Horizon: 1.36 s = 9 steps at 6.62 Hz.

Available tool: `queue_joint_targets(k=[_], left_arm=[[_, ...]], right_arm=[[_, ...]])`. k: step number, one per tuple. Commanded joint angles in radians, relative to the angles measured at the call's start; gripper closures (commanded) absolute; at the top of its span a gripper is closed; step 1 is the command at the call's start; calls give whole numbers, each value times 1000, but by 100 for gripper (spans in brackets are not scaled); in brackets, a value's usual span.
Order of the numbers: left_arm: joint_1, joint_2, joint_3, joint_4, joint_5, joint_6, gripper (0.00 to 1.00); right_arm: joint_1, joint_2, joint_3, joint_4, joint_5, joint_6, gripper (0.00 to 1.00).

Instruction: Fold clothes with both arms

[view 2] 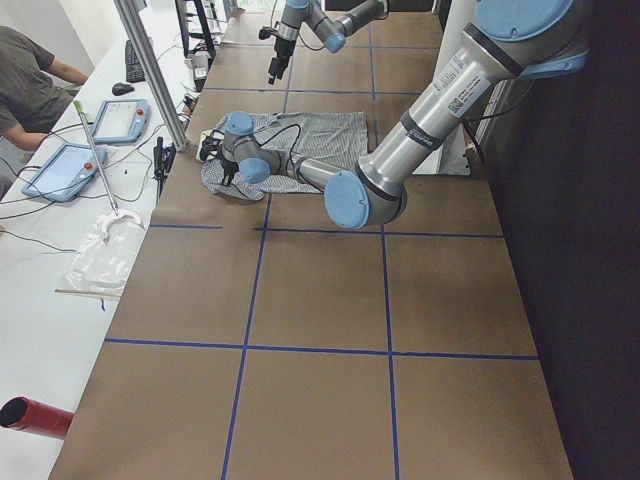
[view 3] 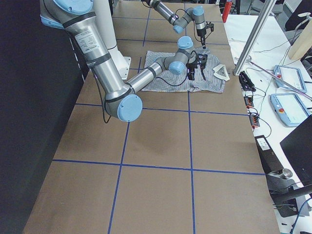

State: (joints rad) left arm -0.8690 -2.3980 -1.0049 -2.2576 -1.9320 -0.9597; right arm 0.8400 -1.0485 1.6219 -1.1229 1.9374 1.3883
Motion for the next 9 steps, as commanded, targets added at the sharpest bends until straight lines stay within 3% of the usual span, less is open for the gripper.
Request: queue_joint_targets(k=[1,4,6,7,8,9], left_arm=[[68,-84,75,40,125,-51,100],[76,-160,181,-13,154,-54,100],[150,-176,164,-8,166,-175,100],[184,-159,167,-14,288,-174,89],[183,-156,167,-14,313,-171,54],[176,-158,140,-16,312,-169,47]], right_arm=[[1,-5,-1,0,0,0,0],[-1,-10,-1,2,0,-2,0],[-4,-8,-2,2,0,-2,0],[-4,-8,-7,2,-2,-2,0],[-6,-8,-7,2,-3,0,0],[-6,-7,-7,3,-2,0,0]])
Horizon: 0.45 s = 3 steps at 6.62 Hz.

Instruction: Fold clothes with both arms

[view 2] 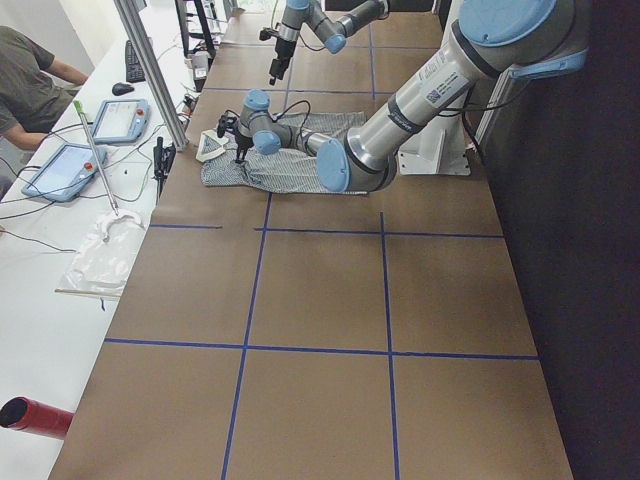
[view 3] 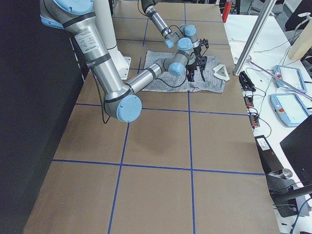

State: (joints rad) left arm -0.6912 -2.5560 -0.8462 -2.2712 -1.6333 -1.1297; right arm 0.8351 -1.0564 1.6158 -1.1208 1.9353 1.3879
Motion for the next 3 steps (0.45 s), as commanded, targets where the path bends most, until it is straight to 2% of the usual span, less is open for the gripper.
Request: queue_joint_targets(k=[1,2,3], left_arm=[[-23,25,-131,16,-15,1,46],[-22,146,-309,22,-69,1,44],[-25,258,-490,50,-104,1,44]], right_arm=[[-1,4,9,0,1,6,0],[-5,-4,42,-8,1,22,0],[-31,-31,158,-107,7,162,0]])
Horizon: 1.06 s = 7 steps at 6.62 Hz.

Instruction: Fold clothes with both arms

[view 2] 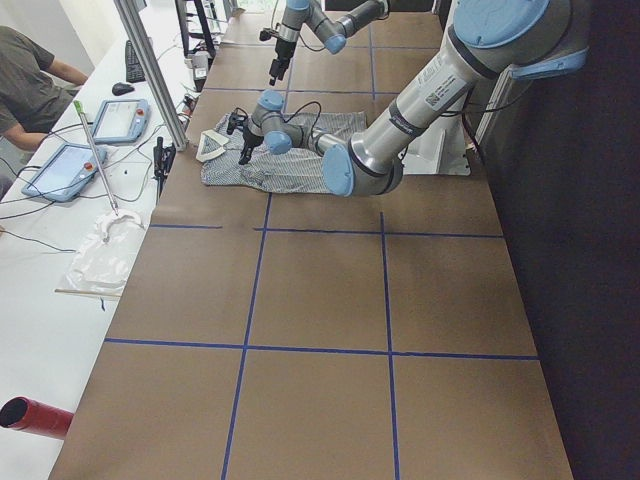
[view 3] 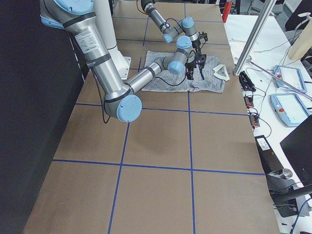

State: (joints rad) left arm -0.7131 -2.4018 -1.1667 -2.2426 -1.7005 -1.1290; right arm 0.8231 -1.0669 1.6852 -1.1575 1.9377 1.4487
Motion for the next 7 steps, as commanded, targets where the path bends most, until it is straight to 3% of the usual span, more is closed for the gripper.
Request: queue_joint_targets(k=[1,2,3,4,6,7], left_arm=[[-6,194,-349,65,-98,0,43],[-23,260,-442,72,-184,-1,43],[-28,276,-467,72,-194,-14,39],[-31,277,-462,72,-191,-14,38],[-45,280,-464,72,-192,-14,35],[-45,289,-464,72,-192,-14,34]], right_arm=[[-135,-116,275,-225,-25,132,1],[-254,-187,380,-272,-90,256,5],[-366,-221,422,-277,-141,436,11],[-538,-279,424,-327,-346,540,12],[-654,-306,403,-386,-471,649,11],[-666,-300,384,-387,-473,659,11]])
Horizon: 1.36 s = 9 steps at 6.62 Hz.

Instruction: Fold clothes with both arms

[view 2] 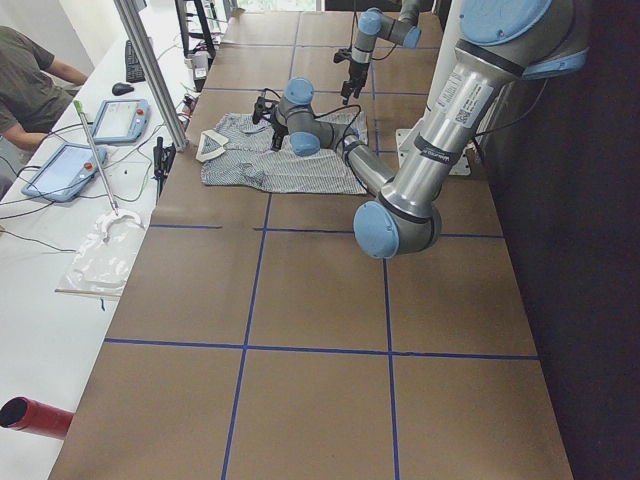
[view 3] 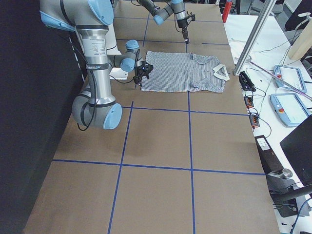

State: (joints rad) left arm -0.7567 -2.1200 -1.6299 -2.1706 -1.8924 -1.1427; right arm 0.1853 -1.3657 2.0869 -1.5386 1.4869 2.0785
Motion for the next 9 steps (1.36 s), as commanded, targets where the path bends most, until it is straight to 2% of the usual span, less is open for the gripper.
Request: queue_joint_targets(k=[1,3,4,5,6,8,9], left_arm=[[0,8,-1,0,-1,0,34],[0,8,-1,-2,-1,0,34],[0,8,-1,-2,-1,0,34],[0,9,-2,-2,-1,-2,33],[0,9,-2,0,1,-2,33],[0,9,1,0,1,0,33],[0,11,1,0,1,-2,33]], right_arm=[[-30,7,-43,-6,-20,29,12],[-30,0,-50,-8,-19,28,15],[-29,5,-48,-8,-17,29,24],[-29,5,-50,-8,-17,28,47],[-29,4,-50,-8,-19,28,60],[-26,-1,-56,-9,-19,28,61],[-26,-4,-54,-9,-19,28,79]])
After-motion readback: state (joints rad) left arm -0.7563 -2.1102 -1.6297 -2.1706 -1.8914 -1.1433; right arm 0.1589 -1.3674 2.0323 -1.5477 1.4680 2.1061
